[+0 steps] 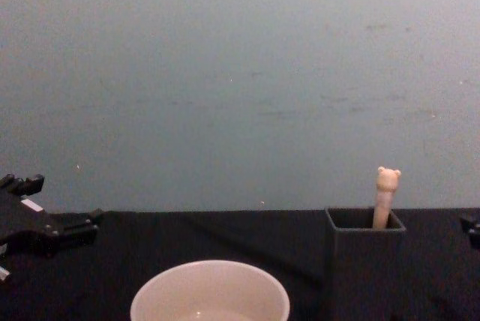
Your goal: Pick up the stirring spoon with one hand, stir inside the cup, then place it back in its original position.
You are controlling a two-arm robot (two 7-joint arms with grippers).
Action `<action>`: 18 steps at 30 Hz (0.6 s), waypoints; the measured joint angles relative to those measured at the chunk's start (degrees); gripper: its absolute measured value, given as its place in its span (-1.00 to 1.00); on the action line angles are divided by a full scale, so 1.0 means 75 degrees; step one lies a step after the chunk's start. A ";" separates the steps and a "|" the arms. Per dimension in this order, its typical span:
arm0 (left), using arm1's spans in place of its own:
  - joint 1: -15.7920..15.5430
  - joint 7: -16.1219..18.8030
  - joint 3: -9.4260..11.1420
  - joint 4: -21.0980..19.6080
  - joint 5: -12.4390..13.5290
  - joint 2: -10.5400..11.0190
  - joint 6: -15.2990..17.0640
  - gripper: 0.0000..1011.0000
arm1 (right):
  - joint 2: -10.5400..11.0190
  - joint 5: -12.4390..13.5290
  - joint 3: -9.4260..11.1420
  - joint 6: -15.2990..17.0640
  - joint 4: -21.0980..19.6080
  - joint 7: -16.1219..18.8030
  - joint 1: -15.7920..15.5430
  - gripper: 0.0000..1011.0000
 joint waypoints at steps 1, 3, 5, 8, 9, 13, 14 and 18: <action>0.0000 0.0000 0.0000 0.0000 0.0000 0.0000 0.0000 0.98 | 0.0000 0.0000 0.0000 0.0000 0.0000 -0.0001 0.0000 0.98; 0.0000 0.0000 0.0000 0.0000 0.0000 0.0001 0.0000 0.98 | 0.0000 0.0000 0.0000 0.0001 0.0000 0.0000 0.0000 0.98; 0.0000 0.0000 0.0000 0.0000 0.0000 0.0000 0.0000 0.98 | -0.0001 0.0000 0.0000 0.0001 0.0000 0.0000 0.0000 0.98; 0.0000 0.0000 0.0000 0.0000 0.0000 0.0000 0.0000 0.98 | 0.0000 0.0000 0.0000 0.0001 0.0000 0.0000 0.0000 0.98; 0.0000 -0.0001 0.0000 0.0000 0.0000 0.0000 0.0000 0.98 | 0.0000 0.0000 0.0000 0.0001 0.0000 0.0000 0.0000 0.98; 0.0000 0.0000 0.0000 0.0000 0.0000 0.0000 0.0000 0.98 | 0.0000 0.0000 0.0000 0.0001 0.0000 0.0000 0.0000 0.98; 0.0000 0.0000 0.0000 0.0000 0.0000 0.0000 0.0000 0.98 | -0.0001 0.0000 0.0000 0.0001 0.0000 0.0000 0.0000 0.98; 0.0000 0.0000 0.0000 0.0000 0.0000 0.0000 0.0000 0.98 | 0.0000 0.0000 0.0000 0.0001 0.0000 0.0000 0.0000 0.98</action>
